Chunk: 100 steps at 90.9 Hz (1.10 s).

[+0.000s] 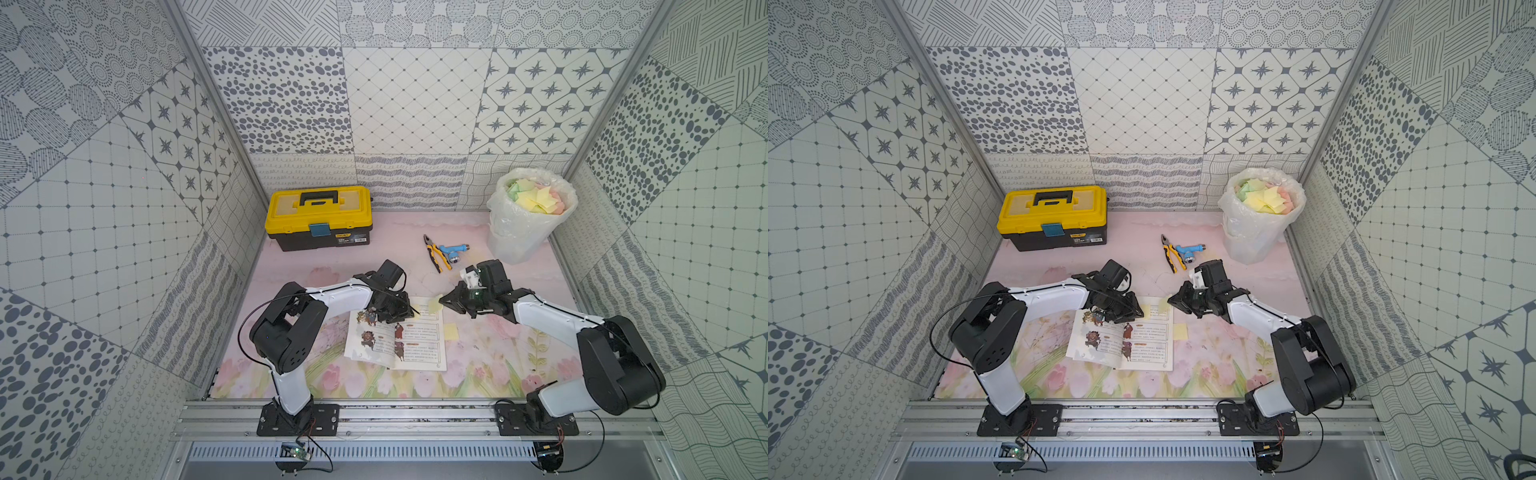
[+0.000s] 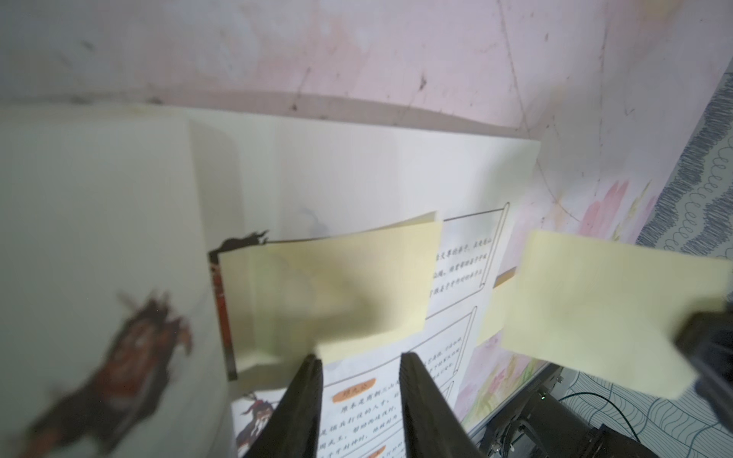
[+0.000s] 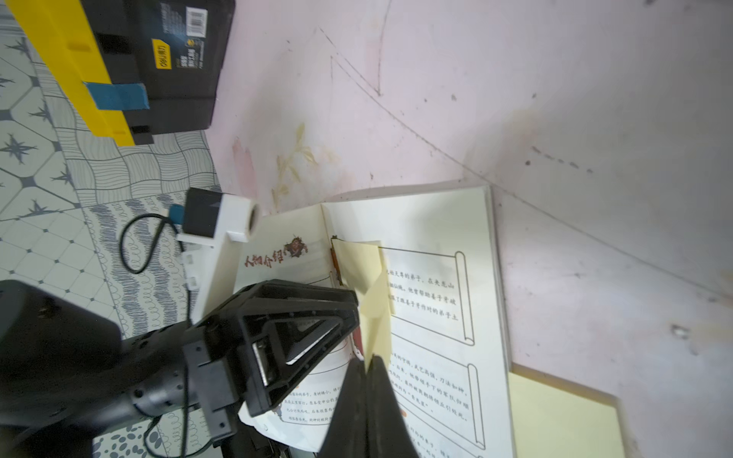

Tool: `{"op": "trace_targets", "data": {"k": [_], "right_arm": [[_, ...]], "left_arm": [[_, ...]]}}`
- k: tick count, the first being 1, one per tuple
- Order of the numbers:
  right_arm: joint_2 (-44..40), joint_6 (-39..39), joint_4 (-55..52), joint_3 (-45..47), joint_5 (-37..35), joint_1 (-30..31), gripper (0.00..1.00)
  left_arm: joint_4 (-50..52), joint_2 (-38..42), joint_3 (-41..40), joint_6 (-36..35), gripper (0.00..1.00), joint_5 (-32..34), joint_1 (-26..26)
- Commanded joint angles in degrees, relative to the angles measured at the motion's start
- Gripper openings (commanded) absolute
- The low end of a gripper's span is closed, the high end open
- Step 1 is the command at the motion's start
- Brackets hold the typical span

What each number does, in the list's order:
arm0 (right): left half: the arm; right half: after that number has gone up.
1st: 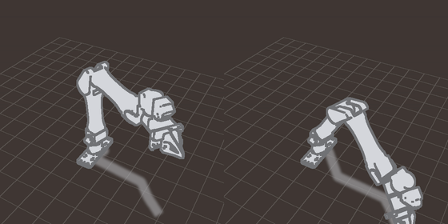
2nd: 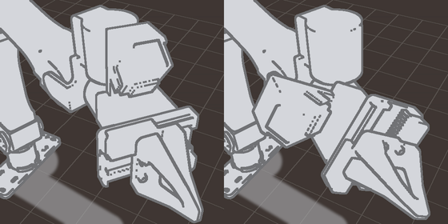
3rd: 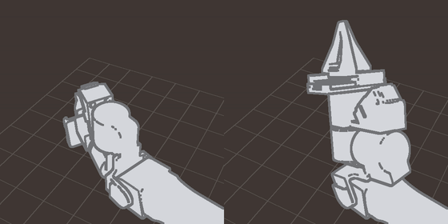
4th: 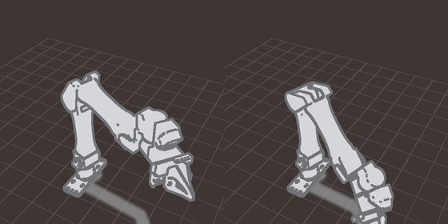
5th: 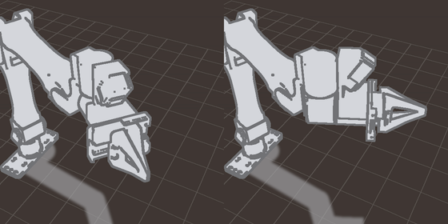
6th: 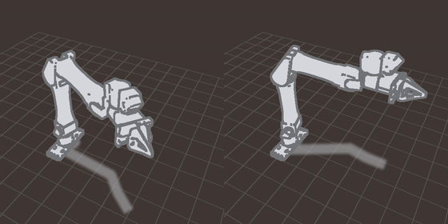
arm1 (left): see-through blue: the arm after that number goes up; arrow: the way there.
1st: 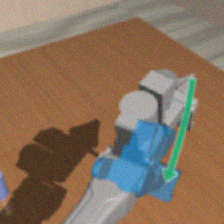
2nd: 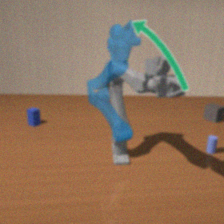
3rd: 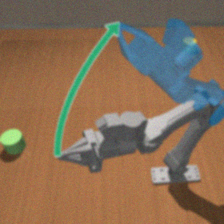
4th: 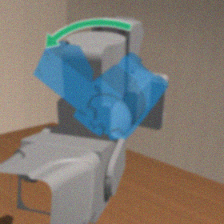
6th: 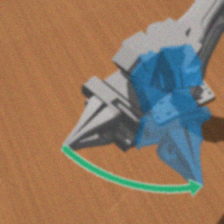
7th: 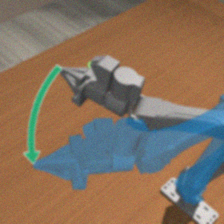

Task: Peel off the used sticky note
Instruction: Tear off the note from the book, then place the note in the trash bin.

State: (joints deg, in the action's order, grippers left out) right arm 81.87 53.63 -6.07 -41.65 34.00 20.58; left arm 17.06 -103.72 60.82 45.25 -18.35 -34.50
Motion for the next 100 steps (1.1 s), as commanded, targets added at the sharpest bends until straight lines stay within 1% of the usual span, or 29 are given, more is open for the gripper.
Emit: {"op": "trace_targets", "data": {"k": [1, 22, 35, 42, 64, 78, 87, 100], "right_arm": [[-4.6, 0.1, 0.0, -1.9, 1.7, -2.5, 0.0], [-10.8, -0.8, -4.3, -11.2, 3.9, -9.7, 0.0], [-11.5, -1.6, -5.8, -19.0, 3.9, -14.7, 0.0], [-10.7, -1.4, -6.3, -23.1, 4.1, -18.0, 0.0], [-5.1, 0.7, -6.3, -37.1, 3.7, -28.5, 0.0], [-0.1, 1.4, -6.4, -42.9, 0.7, -34.9, 0.0], [3.7, 1.2, -7.2, -45.8, -0.2, -37.1, 0.0], [9.4, -2.9, -12.7, -50.9, -2.9, -38.0, 0.02]], "left_arm": [[-4.4, 0.8, -1.5, -0.1, 0.36, -3.6, -0.4], [-12.9, 3.6, -6.6, -0.2, 0.37, -9.0, 0.6], [-19.2, 4.9, -10.8, 1.0, 0.38, -13.1, 2.5], [-21.2, 6.1, -12.6, 1.3, 0.38, -14.2, 3.5], [-22.4, 9.4, -15.4, -0.4, 0.4, -16.4, 5.1], [-22.7, 10.8, -17.1, -1.3, 0.41, -17.3, 5.7], [-22.7, 11.4, -18.2, -1.4, 0.41, -17.5, 5.8], [-22.9, 12.3, -19.9, -1.6, 0.41, -17.3, 5.9]]}}
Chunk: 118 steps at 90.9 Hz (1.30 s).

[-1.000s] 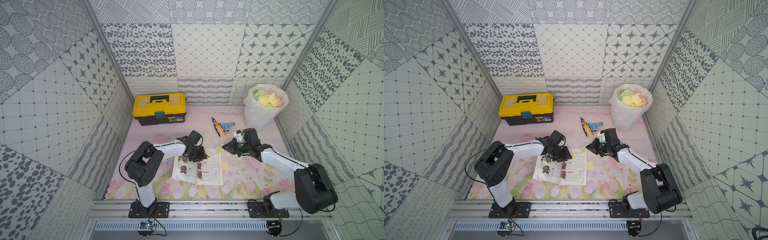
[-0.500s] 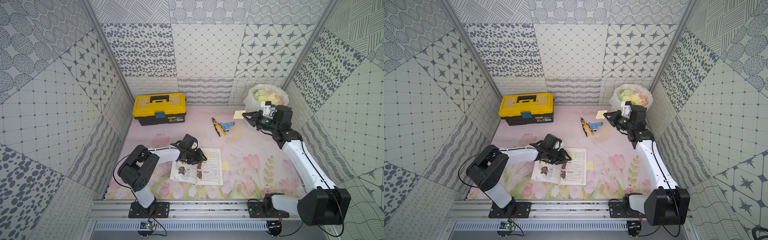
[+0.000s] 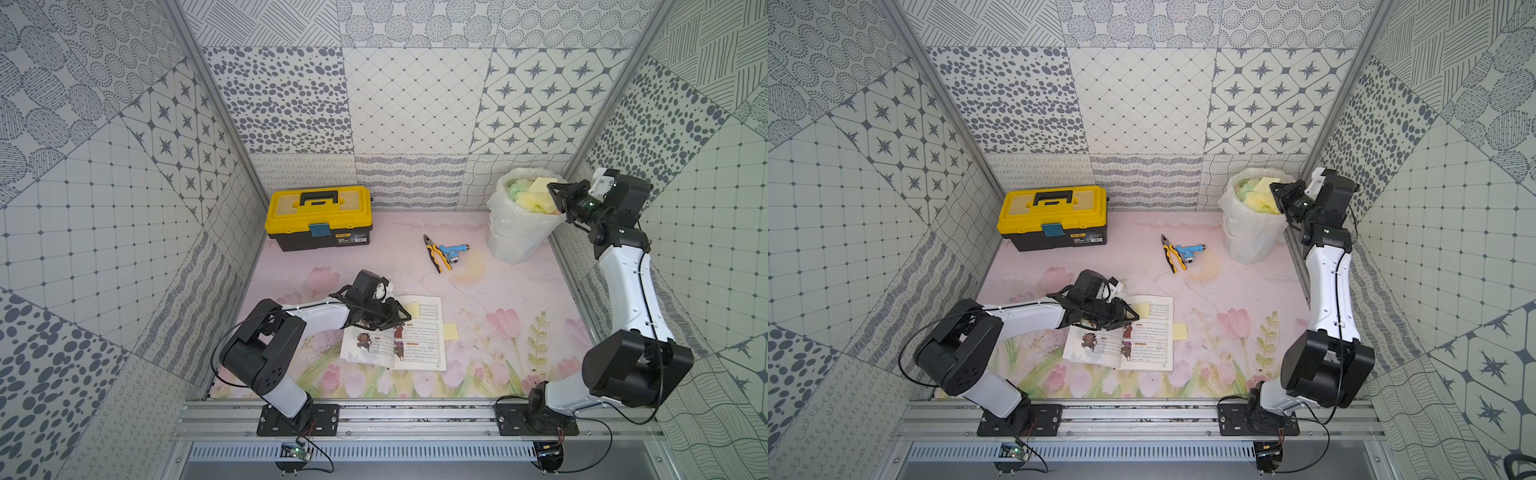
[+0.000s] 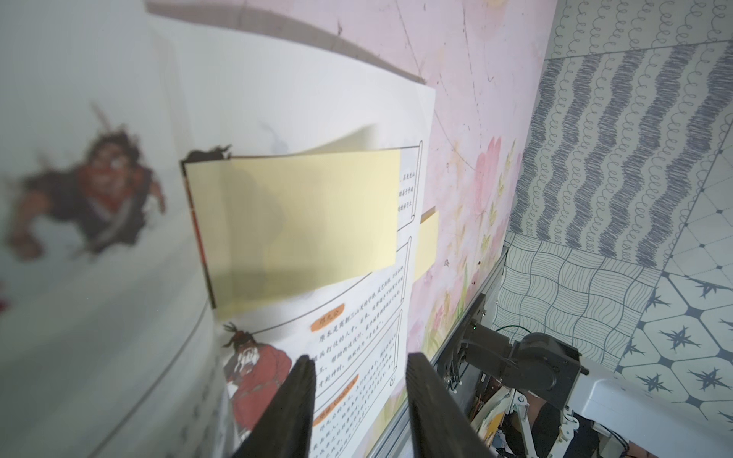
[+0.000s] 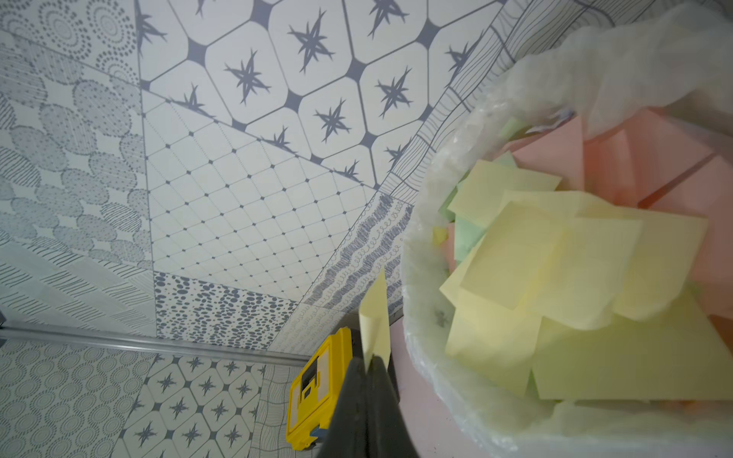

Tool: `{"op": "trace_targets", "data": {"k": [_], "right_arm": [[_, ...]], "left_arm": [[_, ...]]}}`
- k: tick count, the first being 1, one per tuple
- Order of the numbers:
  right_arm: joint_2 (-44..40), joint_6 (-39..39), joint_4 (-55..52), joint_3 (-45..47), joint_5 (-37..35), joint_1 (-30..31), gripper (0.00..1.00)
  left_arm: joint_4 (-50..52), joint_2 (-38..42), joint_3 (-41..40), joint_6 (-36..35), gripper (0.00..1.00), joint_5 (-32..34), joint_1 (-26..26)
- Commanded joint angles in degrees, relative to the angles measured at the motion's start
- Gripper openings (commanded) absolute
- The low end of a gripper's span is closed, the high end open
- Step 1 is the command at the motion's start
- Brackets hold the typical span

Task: Peel off the used sticky note
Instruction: Place the note in the trash bin.

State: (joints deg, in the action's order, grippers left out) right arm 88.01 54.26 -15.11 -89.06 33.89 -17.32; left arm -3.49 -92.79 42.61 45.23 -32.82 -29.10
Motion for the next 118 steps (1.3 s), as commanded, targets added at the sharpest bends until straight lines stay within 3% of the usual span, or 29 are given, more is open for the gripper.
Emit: {"op": "trace_targets", "data": {"k": [1, 20, 30, 60, 81, 118], "right_arm": [[3.6, -3.9, -4.2, -3.9, -3.1, -0.1, 0.02], [8.7, -10.9, -15.1, -10.8, -8.1, -0.2, 0.17], [10.1, -14.1, -20.3, -14.1, -10.7, -0.2, 0.34], [6.3, -19.0, -26.3, -17.7, -15.2, -0.3, 0.68], [1.4, -19.4, -26.6, -14.8, -14.3, -0.3, 0.78], [-11.0, -18.5, -24.3, -1.3, -8.3, 5.2, 0.8]], "left_arm": [[-2.3, 1.4, -1.9, -1.6, 0.41, -2.8, 0.6], [-1.5, 2.8, -3.5, -2.1, 0.41, -2.1, 0.9], [-0.8, 3.6, -3.8, -2.2, 0.41, -1.8, 1.0], [2.6, 5.6, -4.2, -3.1, 0.4, 1.2, 1.1], [3.6, 6.3, -5.5, -3.5, 0.38, 2.4, 1.3], [3.6, 2.8, -5.8, -4.2, 0.29, 4.9, 1.5]]}}
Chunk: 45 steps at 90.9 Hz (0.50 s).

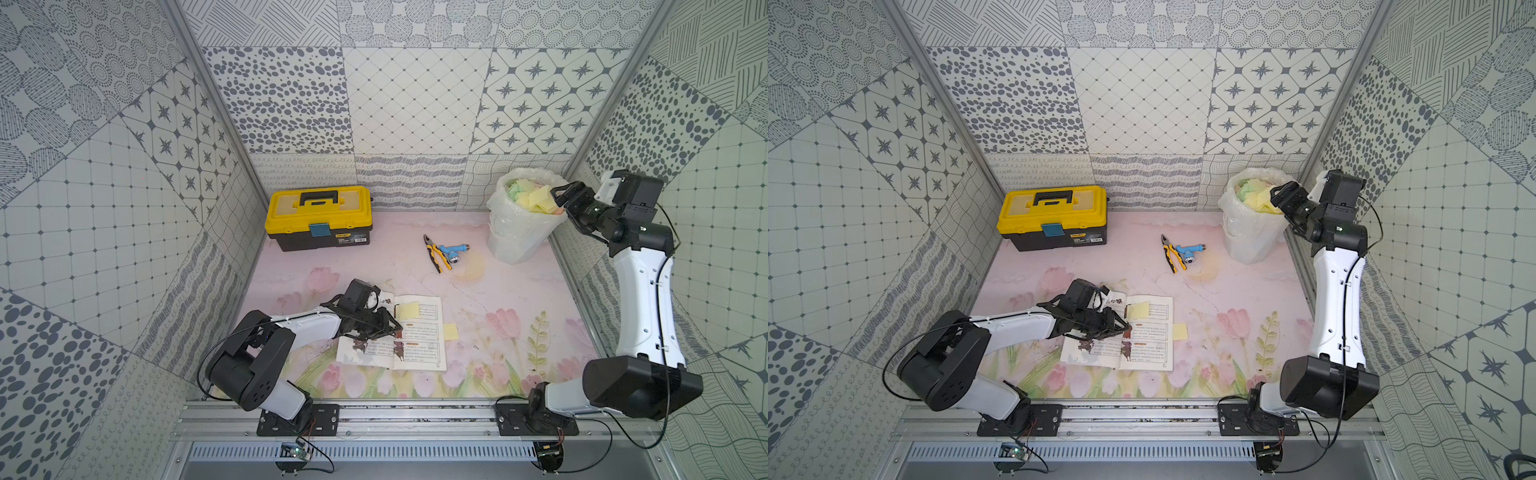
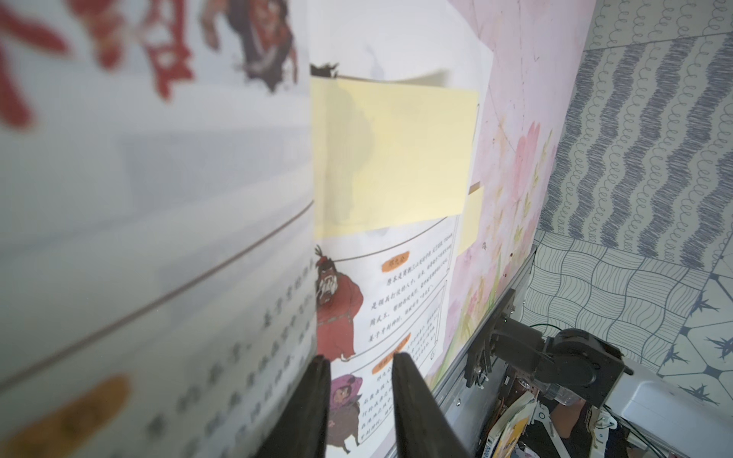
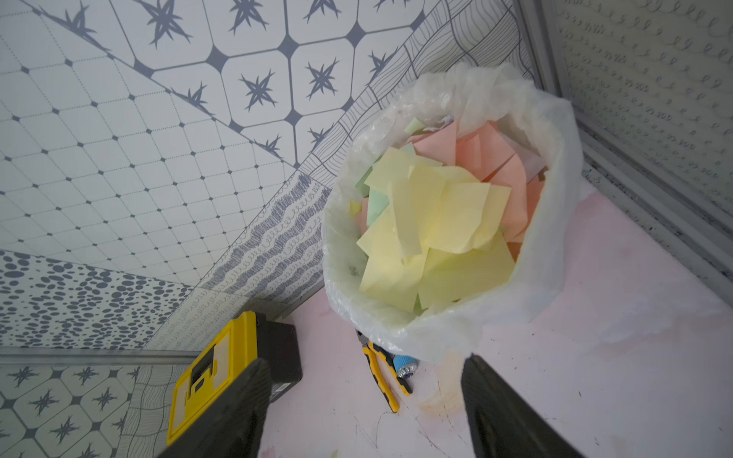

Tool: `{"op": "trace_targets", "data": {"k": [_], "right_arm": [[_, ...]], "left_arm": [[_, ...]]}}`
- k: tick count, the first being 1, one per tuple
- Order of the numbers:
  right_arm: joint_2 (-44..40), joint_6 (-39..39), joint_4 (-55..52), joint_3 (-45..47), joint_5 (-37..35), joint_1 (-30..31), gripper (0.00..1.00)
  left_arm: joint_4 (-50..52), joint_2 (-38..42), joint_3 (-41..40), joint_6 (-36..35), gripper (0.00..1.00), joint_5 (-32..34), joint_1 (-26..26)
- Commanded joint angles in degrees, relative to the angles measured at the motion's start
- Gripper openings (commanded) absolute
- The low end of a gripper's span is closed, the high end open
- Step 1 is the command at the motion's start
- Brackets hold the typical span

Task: Peel off the used sticky note
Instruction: Place the note in the trash bin, then adjust the book at the center of the board.

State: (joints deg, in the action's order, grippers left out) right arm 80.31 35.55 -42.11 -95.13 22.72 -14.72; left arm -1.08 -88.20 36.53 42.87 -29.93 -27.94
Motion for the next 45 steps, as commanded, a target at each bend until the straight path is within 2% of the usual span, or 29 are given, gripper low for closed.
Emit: {"op": "trace_targets", "data": {"k": [1, 22, 45], "right_arm": [[-3.7, 0.4, 2.9, 5.2, 3.0, 3.0, 0.8], [-8.3, 1.7, 6.6, 18.2, 4.9, 14.1, 0.8], [-6.5, 7.3, 14.2, 31.1, 6.0, 29.1, 0.75]], "left_arm": [[1.2, -1.9, 0.3, -1.8, 0.29, 2.1, 0.3], [4.6, -3.6, 1.9, -2.8, 0.26, 6.3, 0.5], [10.8, -2.2, 3.8, -4.2, 0.24, 11.4, 0.5]]}}
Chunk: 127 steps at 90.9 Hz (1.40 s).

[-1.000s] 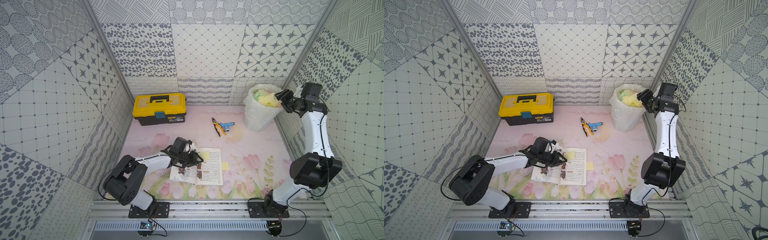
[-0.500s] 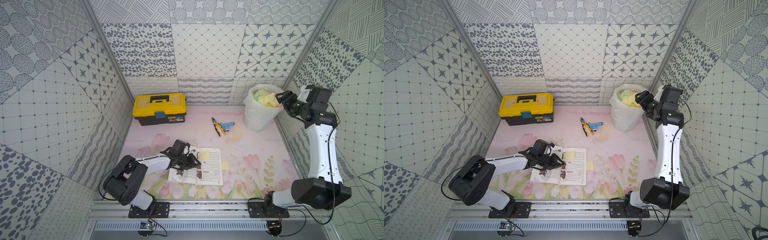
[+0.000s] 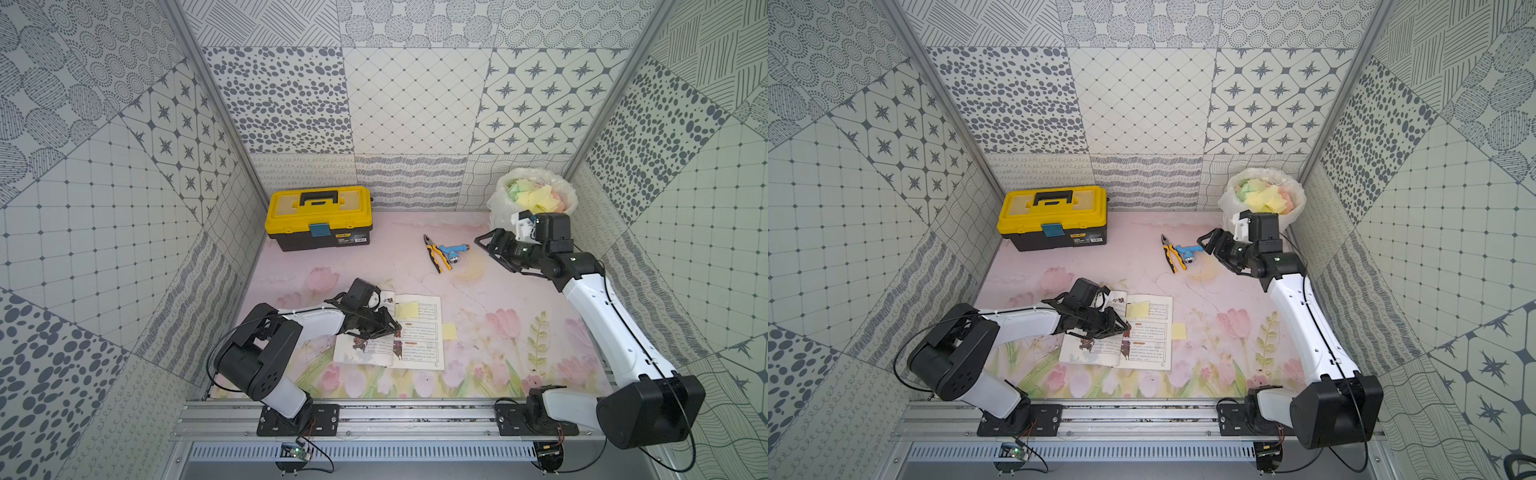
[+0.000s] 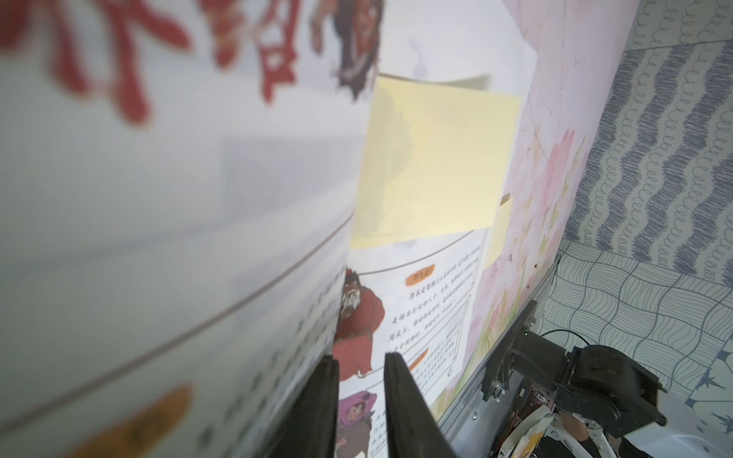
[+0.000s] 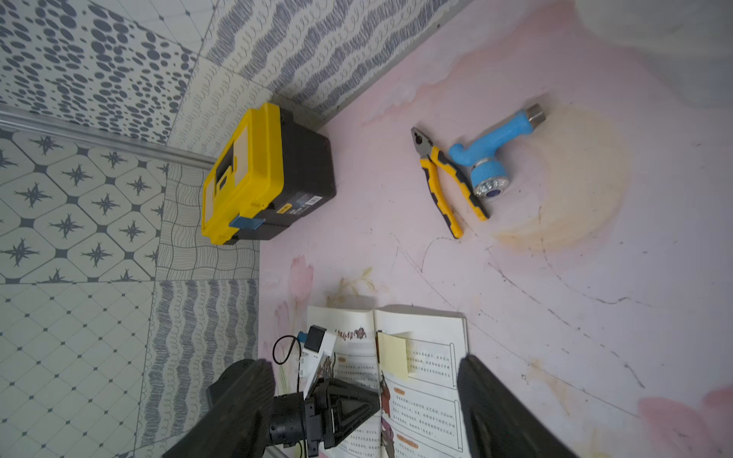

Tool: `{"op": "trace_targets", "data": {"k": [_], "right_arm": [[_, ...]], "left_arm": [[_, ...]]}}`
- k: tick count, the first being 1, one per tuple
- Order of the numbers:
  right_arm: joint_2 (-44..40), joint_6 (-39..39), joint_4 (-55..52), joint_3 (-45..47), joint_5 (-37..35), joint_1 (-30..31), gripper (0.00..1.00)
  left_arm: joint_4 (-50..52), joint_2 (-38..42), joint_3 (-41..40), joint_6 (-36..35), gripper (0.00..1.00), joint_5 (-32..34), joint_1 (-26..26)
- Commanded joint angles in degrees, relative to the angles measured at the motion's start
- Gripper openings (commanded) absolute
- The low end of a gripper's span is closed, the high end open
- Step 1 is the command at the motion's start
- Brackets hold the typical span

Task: Peel off the used sticky note
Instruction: Adjust the book at the center of the board, then tear off the note from the book.

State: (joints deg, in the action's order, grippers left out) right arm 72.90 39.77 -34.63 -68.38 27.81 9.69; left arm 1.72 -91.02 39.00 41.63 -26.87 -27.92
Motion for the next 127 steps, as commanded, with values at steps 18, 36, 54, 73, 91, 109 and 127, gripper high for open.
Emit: {"op": "trace_targets", "data": {"k": [18, 36, 54, 73, 91, 109, 127], "right_arm": [[7.1, 8.0, 14.4, 10.7, 1.8, 14.5, 0.67], [16.1, 11.6, 21.7, 12.5, 2.5, 20.9, 0.62], [25.3, 13.8, 26.1, 11.2, 3.0, 24.7, 0.56], [32.8, 16.1, 30.1, 9.9, 4.2, 26.1, 0.51], [35.7, 18.5, 33.9, 9.7, 6.2, 26.2, 0.38], [35.9, 18.6, 34.2, 9.8, 5.9, 26.2, 0.24], [36.2, 19.8, 35.9, 9.6, 7.2, 26.3, 0.16]], "left_arm": [[10.5, 3.2, 1.2, -3.7, 0.24, 10.1, 0.4], [10.5, 3.4, 0.8, -3.5, 0.23, 10.3, 0.4], [9.9, 4.2, -0.1, -3.1, 0.23, 10.4, 0.5], [10.8, 5.8, -0.6, -3.1, 0.23, 11.4, 0.7], [11.4, 7.0, -1.5, -2.5, 0.23, 12.8, 1.2], [14.5, 7.2, -1.9, -0.5, 0.23, 17.2, 2.4], [13.8, 4.9, -2.0, 0.5, 0.22, 16.7, 3.3]]}}
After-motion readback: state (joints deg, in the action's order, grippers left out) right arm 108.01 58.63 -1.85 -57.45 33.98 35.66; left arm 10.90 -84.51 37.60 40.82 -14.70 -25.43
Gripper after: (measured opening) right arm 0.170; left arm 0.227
